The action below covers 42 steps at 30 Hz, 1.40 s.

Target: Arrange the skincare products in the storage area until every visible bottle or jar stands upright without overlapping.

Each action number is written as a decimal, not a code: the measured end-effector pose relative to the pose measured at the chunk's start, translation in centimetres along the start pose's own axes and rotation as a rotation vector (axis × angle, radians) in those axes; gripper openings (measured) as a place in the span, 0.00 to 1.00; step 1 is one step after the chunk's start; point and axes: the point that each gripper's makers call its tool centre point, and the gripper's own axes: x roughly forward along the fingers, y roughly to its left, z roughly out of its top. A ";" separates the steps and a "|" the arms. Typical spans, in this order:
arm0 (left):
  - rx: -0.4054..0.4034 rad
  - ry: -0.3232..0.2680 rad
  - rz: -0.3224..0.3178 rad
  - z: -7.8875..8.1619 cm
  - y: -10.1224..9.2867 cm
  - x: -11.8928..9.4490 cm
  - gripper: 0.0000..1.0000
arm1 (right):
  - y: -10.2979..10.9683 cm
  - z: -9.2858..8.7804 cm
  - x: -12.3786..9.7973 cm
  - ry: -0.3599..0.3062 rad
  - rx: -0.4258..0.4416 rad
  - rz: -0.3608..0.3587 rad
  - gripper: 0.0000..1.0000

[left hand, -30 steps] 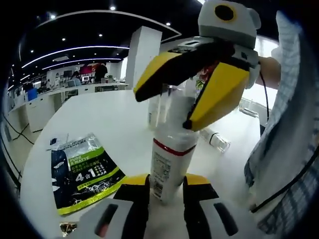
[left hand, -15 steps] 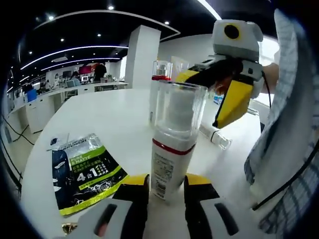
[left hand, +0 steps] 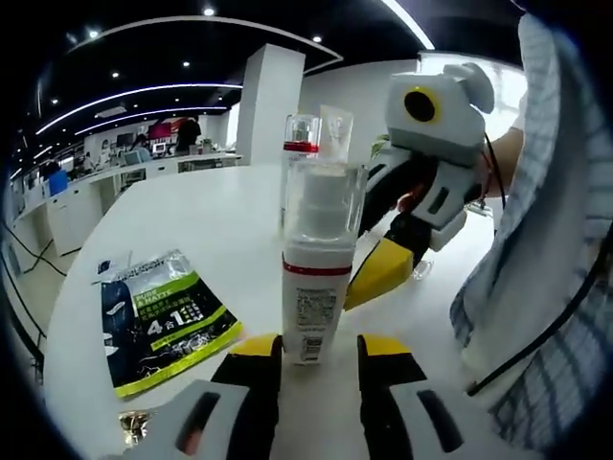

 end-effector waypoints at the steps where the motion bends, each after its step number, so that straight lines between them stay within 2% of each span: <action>1: 0.000 0.001 0.000 0.0 0.0 -0.1 0.32 | -0.1 -0.1 0.0 -0.001 0.003 -0.004 0.20; 6: -0.007 0.017 0.001 -0.8 0.3 -0.5 0.31 | -0.5 -0.7 -0.2 0.023 0.016 -0.023 0.19; 10: 0.001 0.008 0.020 -0.7 1.6 -0.9 0.31 | 0.7 -0.9 -0.5 0.022 0.037 0.004 0.21; 13: 0.030 0.018 -0.021 -0.3 1.6 -0.7 0.32 | 1.3 -0.4 -0.1 0.004 0.088 0.007 0.23; 17: 0.115 0.063 -0.065 -0.2 1.6 0.1 0.32 | 1.5 -0.9 0.7 0.037 0.122 -0.014 0.23; 20: 0.151 0.088 -0.112 0.1 0.7 0.5 0.32 | 1.7 -0.7 0.8 0.025 0.164 -0.024 0.23; 22: 0.148 0.094 -0.115 0.1 0.2 0.7 0.31 | 1.5 -0.3 0.8 0.005 0.189 -0.032 0.24; 28: 0.140 0.088 -0.122 0.2 -0.5 0.3 0.30 | 0.9 -1.0 0.7 0.044 0.135 -0.060 0.24; 34: 0.114 0.079 -0.110 0.0 -0.7 -0.2 0.28 | -0.2 -1.4 -0.1 0.046 0.117 -0.085 0.23; 42: 0.118 0.086 -0.109 -0.2 -0.9 -0.2 0.28 | -1.2 -1.6 -0.5 0.054 0.098 -0.122 0.22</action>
